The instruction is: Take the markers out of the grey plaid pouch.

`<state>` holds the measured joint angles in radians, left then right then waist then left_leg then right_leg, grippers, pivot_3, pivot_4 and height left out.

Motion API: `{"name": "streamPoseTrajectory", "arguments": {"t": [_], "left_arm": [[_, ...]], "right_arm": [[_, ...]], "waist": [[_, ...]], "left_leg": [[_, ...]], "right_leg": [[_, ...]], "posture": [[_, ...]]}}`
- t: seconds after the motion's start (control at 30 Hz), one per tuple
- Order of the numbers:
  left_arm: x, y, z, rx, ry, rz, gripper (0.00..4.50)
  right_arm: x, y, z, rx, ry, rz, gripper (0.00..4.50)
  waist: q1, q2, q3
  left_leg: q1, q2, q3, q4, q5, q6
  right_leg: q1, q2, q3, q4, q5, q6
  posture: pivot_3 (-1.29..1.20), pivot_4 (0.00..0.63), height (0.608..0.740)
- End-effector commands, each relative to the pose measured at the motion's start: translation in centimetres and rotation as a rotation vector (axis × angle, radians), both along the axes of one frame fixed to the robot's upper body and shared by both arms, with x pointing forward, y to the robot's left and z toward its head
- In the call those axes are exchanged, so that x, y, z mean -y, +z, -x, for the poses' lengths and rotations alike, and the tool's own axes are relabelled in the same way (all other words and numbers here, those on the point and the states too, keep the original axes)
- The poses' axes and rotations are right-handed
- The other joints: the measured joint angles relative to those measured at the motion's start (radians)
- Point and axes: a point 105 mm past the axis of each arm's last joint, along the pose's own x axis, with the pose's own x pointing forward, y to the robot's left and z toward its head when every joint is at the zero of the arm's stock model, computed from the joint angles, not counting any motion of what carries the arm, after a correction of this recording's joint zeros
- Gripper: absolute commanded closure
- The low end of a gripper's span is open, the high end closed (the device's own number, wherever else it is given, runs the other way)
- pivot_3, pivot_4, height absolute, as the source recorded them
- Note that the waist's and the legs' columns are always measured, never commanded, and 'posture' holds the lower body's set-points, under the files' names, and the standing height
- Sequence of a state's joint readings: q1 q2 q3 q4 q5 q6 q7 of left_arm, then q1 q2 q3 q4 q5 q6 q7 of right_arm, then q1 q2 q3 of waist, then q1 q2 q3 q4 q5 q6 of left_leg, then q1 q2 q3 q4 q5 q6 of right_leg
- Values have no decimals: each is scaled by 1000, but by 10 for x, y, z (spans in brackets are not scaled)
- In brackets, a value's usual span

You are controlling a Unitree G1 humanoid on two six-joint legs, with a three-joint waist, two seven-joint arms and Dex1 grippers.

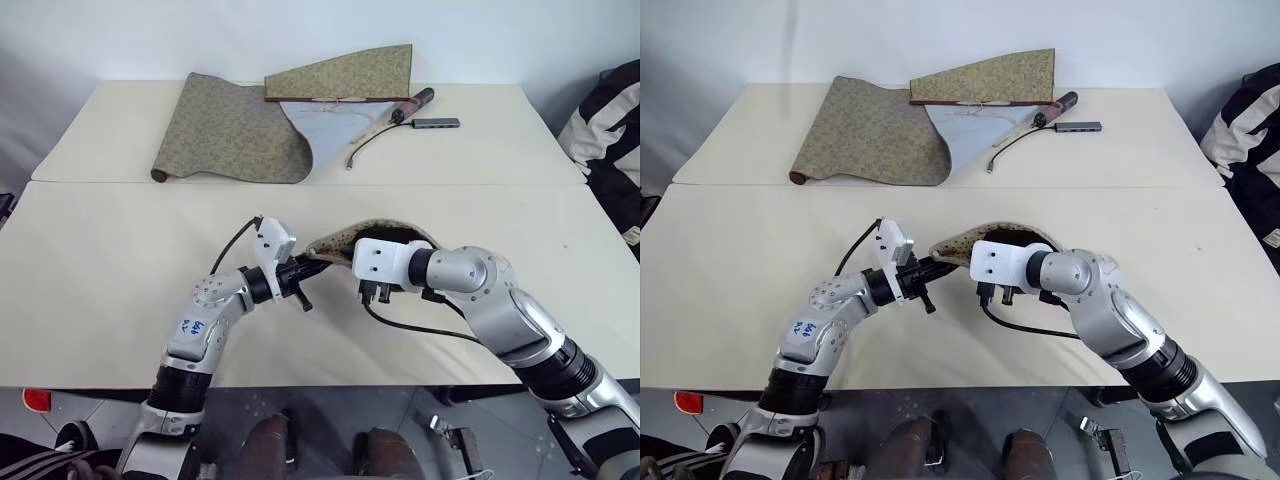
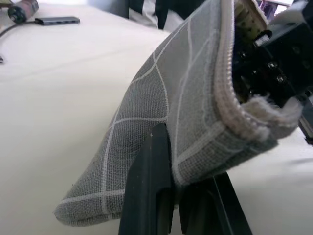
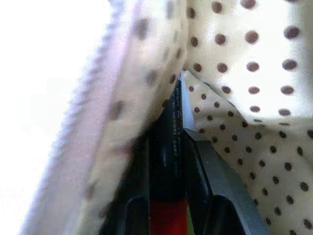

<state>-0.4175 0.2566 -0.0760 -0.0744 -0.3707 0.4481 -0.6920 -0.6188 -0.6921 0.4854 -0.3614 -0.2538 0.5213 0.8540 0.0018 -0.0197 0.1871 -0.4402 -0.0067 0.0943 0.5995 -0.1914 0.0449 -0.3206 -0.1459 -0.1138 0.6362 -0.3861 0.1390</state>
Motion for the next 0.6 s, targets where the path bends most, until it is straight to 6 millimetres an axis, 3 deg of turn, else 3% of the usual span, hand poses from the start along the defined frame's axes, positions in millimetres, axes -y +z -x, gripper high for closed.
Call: {"name": "streamPoseTrajectory", "arguments": {"t": [0.03, 0.23, 0.33, 0.43, 0.6], "left_arm": [[1, 25, 1, 70, 5, 71, 4500], [-3, 36, -1, 35, 19, 163, 4500], [-5, 42, -3, 34, 20, 197, 4500], [-6, 52, -4, 49, 17, 225, 4500], [-3, 58, -1, 6, -12, 287, 4500]], "right_arm": [[-18, -10, 23, -9, 178, 53, 3900], [-20, -6, 29, -33, 233, 35, 3900], [-16, -18, 45, -45, 355, 151, 3900], [-5, -24, 46, -61, 359, 203, 3900], [-4, -27, 45, -81, 359, 195, 3900]], "waist": [[-1, 0, 0], [-2, 0, 0], [1, 0, 0], [1, 0, 0], [-1, 0, 0]], "left_leg": [[0, 0, 0, 0, 0, 0], [0, 0, 0, 1, 0, 0], [0, 0, 0, 1, 0, 0], [0, 0, 0, 2, 0, 0], [1, 1, -1, 2, 0, 0]], "right_leg": [[0, 0, 0, 0, 0, 0], [1, 0, 0, 0, 0, 0], [1, 0, 0, 0, 0, 0], [2, 0, 0, -1, 0, 0], [2, 0, 0, -1, 0, 0]], "posture": [[0, 150, 740], [0, 150, 740], [0, 150, 740], [0, 150, 740], [0, 150, 740]]}}
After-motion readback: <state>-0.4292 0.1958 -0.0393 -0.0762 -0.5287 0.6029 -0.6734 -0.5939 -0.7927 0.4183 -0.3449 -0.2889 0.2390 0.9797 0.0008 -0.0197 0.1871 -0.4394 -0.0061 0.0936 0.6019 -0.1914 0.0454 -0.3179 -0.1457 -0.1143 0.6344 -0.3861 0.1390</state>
